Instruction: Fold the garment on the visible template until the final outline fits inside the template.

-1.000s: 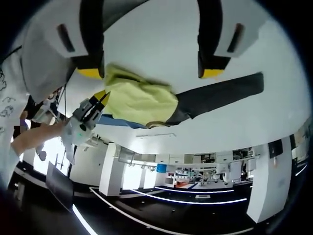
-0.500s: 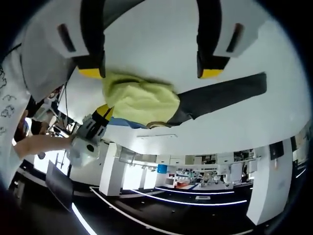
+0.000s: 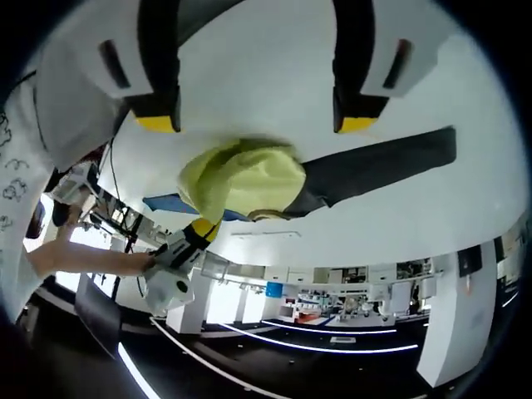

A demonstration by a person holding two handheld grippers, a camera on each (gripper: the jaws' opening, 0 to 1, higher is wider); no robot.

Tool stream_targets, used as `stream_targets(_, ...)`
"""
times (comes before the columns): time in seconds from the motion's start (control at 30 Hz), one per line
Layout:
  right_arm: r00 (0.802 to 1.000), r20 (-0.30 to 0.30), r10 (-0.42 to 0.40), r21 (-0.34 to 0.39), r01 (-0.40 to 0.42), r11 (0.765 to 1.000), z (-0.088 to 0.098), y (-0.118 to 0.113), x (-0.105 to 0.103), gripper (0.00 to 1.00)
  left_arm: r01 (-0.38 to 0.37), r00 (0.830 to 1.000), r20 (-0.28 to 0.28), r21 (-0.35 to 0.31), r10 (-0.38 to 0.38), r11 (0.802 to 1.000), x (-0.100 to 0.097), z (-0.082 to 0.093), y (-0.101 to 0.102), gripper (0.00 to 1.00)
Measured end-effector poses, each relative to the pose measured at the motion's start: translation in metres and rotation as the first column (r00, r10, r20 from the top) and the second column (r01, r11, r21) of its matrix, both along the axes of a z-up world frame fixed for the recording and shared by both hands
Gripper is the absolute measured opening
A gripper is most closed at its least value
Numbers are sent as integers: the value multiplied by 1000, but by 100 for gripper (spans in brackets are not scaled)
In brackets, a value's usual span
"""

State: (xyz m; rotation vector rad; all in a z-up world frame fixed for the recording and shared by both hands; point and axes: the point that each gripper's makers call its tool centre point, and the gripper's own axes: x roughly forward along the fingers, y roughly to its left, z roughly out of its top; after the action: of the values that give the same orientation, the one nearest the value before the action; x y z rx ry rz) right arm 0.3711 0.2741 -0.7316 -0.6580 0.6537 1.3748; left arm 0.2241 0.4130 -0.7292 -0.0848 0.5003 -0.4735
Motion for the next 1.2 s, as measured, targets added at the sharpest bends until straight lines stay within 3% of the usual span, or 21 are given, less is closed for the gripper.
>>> stream_targets(0.37, 990, 11, -138, 10, 138, 990, -9, 1, 61, 0, -2, 1000, -21, -17, 1, 1000, 10, -9, -2, 71)
stream_targets(0.77, 951, -67, -302, 5, 303, 953, -39, -3, 107, 0, 16, 999, -45, -35, -18, 999, 19, -17, -18, 67)
stream_targets(0.93, 942, -67, -328, -22, 327, 945, -52, -6, 118, 0, 25, 998, -52, -42, -27, 999, 21, -19, -27, 66)
stream_targets(1.2, 945, -61, -323, -53, 320, 946, -62, -5, 113, 0, 37, 997, -68, -52, -41, 998, 21, -24, -35, 66)
